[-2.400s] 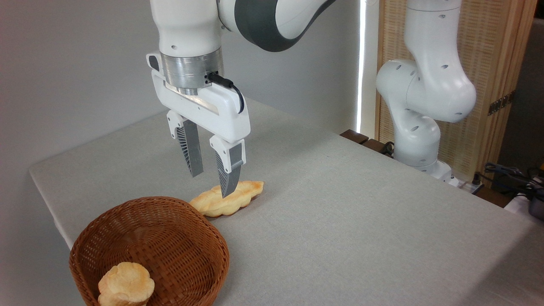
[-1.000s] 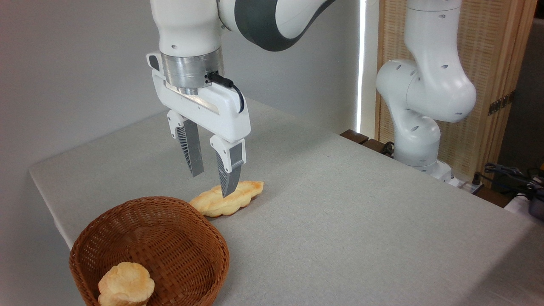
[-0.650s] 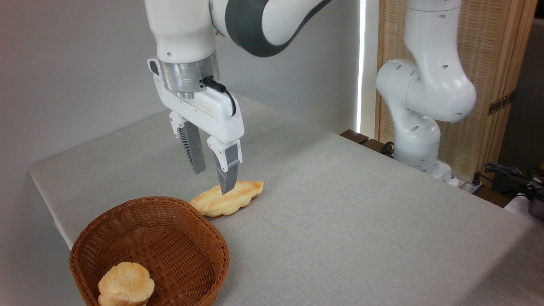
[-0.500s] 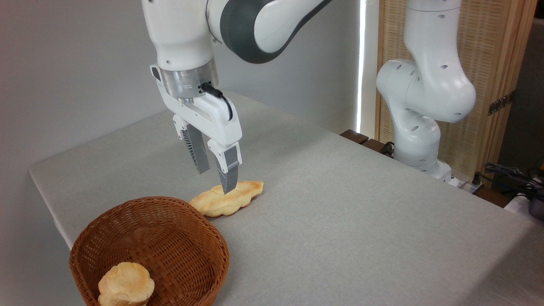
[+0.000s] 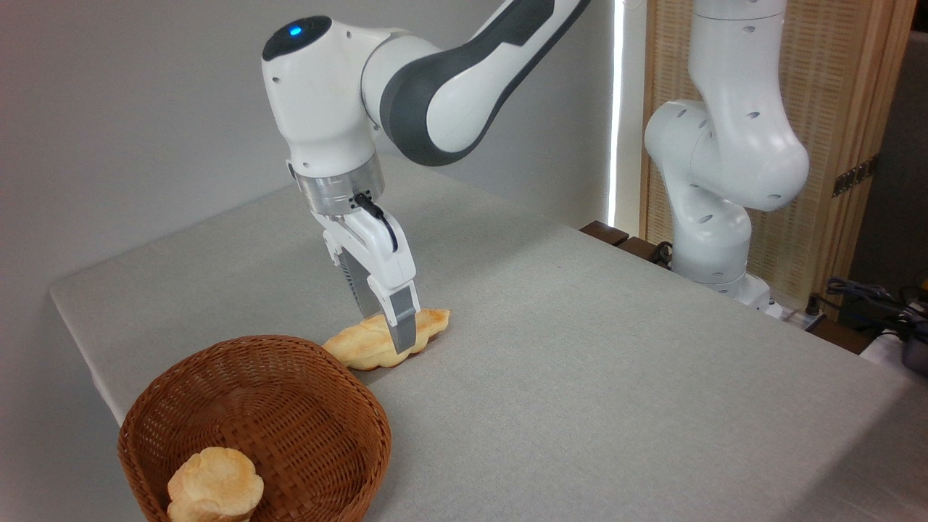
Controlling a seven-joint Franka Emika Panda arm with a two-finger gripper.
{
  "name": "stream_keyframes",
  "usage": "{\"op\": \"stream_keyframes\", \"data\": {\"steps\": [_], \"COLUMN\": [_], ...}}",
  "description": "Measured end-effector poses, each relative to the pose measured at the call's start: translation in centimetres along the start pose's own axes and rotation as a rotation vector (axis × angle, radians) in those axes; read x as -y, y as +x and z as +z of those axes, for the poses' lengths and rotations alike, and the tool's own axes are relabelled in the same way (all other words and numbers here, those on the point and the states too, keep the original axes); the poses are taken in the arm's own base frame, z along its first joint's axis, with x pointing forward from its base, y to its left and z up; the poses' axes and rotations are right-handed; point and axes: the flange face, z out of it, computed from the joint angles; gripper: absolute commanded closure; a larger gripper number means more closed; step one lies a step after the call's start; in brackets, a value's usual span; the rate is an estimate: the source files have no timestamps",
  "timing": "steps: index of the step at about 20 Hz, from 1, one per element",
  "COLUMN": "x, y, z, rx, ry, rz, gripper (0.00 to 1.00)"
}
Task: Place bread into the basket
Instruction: 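Lower the gripper onto the twisted bread loaf and close on it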
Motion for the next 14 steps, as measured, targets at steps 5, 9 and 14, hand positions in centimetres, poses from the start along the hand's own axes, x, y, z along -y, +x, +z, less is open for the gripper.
{"op": "stream_keyframes", "data": {"steps": [5, 9, 14], "x": [-0.7, -1.0, -1.2], "y": [0.8, 1.1, 1.2], "z": [1.0, 1.1, 1.2], "rx": [0.009, 0.011, 0.012], "ry": [-0.005, -0.006, -0.006], "rz": [0.021, 0.029, 0.033], "gripper": [0.00, 0.00, 0.00]}}
